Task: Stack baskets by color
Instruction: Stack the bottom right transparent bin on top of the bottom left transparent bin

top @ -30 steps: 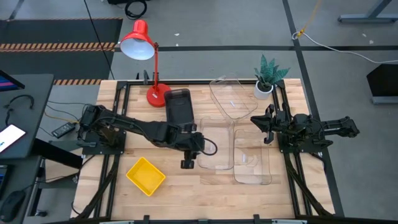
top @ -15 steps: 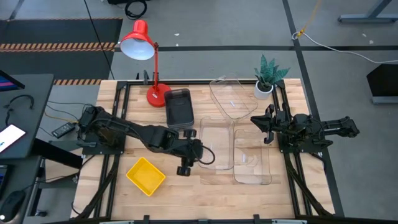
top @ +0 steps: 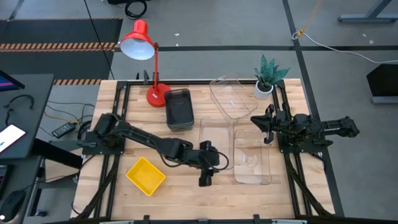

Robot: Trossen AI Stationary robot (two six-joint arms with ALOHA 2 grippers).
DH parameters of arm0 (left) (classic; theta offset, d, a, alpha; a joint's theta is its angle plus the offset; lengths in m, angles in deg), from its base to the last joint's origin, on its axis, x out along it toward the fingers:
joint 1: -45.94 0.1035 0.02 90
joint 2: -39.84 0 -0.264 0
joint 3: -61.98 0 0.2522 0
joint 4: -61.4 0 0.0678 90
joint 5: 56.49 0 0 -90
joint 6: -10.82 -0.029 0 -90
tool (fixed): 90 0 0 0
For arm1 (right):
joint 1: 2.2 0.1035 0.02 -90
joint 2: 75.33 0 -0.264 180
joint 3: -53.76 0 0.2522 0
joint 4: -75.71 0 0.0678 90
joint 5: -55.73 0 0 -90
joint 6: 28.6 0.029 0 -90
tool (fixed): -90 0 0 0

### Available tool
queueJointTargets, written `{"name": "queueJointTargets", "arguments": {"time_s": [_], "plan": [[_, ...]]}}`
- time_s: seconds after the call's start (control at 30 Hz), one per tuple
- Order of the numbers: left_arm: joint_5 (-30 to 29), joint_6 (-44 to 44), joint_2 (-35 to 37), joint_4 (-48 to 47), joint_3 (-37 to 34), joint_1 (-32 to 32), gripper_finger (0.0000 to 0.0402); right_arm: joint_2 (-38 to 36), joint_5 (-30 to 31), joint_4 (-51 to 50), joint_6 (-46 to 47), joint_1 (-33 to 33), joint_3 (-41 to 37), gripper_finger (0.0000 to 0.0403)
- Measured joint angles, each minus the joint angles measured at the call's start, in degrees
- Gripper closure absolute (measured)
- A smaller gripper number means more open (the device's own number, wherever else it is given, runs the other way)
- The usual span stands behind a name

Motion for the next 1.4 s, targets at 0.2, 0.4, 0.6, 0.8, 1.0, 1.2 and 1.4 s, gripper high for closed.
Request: {"name": "queueJointTargets", "arguments": {"time_s": [0.2, 0.4, 0.6, 0.8, 1.0, 1.2, 1.4], "plan": [[-0.5, -2.6, -4.2, 0.1, 7.4, -0.4, 0.0206, 0.0, 0.0, 0.1, 0.0, 0.0, 0.0, 0.0349], [-0.2, -4.8, -13.8, -6.6, 22.4, -1.5, 0.0213, 0.0, 0.0, 0.3, 0.0, 0.0, 0.0, 0.0349], [1.3, -9.4, -22.3, -11.3, 35.5, -2.3, 0.0207, 0.0, 0.0, 0.3, 0.0, 0.0, 0.0, 0.0349], [1.2, -14.7, -24.8, -13.3, 39.4, -2.3, 0.0199, 0.0, 0.0, 0.3, 0.0, 0.0, 0.0, 0.0349], [-9.7, -18.9, -22.6, -26.9, 39.4, -4.8, 0.022, 0.0, 0.0, 0.3, 0.0, 0.0, 0.0, 0.0349], [-18.6, -20.1, -20.2, -35.6, 39.5, -8.4, 0.0252, 0.0, 0.0, 0.9, 0.0, 0.0, 0.0, 0.0349], [-19.2, -19.2, -20.0, -41.8, 39.4, -8.9, 0.0272, 0.0, -0.3, 5.1, 1.7, 0.0, 0.0, 0.0349]]}}
